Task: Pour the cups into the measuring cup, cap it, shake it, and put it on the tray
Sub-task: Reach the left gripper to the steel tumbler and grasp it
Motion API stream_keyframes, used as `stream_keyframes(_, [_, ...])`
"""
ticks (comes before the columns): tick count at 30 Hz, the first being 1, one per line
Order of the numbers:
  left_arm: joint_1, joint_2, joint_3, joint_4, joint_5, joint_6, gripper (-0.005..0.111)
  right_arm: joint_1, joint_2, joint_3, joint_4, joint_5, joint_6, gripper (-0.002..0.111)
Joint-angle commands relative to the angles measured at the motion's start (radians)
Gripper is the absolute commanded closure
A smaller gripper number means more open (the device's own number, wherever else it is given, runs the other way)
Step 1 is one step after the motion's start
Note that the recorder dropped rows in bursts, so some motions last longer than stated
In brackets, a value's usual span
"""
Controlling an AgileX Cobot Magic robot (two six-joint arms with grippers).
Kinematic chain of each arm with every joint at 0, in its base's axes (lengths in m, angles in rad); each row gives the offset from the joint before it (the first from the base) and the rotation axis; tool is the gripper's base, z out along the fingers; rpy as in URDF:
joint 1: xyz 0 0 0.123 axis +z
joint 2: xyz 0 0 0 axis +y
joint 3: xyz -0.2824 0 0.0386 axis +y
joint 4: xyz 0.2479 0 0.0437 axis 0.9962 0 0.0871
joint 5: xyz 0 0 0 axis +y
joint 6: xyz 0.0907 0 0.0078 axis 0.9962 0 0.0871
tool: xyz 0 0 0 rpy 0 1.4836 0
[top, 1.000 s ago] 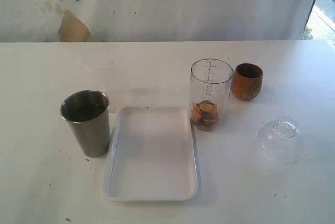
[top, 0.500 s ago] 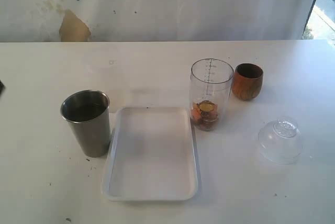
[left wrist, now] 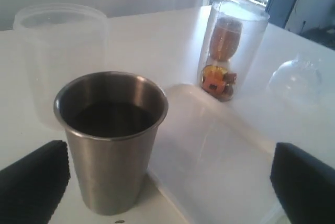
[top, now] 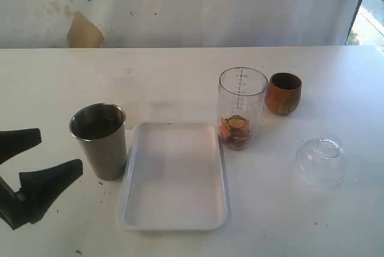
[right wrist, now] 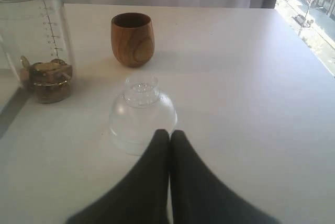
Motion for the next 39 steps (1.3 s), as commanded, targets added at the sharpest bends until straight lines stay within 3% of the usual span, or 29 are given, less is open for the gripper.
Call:
stream_keyframes(1, [-0.057, 0.126, 0.000, -0.152, -0.024, 0.207, 0.002, -0.006, -0.006, 0.004, 0.002, 0.001, 0.000, 0.108])
stream_keyframes(7, [-0.105, 0.238, -0.002, -0.248, -0.031, 0.367, 0.002, -0.006, -0.006, 0.004, 0.002, 0.001, 0.000, 0.108])
stream_keyframes(13, [-0.104, 0.331, -0.006, -0.306, -0.154, 0.477, 0.002, -0.006, -0.006, 0.004, 0.002, 0.001, 0.000, 0.108])
stream_keyframes(22, [-0.104, 0.492, -0.129, -0.292, -0.151, 0.480, 0.002, -0.006, -0.006, 0.004, 0.002, 0.001, 0.000, 0.108])
stream_keyframes(33, [-0.104, 0.641, -0.145, -0.279, -0.254, 0.565, 0.002, -0.006, -0.006, 0.004, 0.002, 0.001, 0.000, 0.108])
stream_keyframes(39, [-0.104, 0.731, -0.226, -0.279, -0.253, 0.557, 0.002, -0.006, -0.006, 0.004, 0.002, 0.001, 0.000, 0.108])
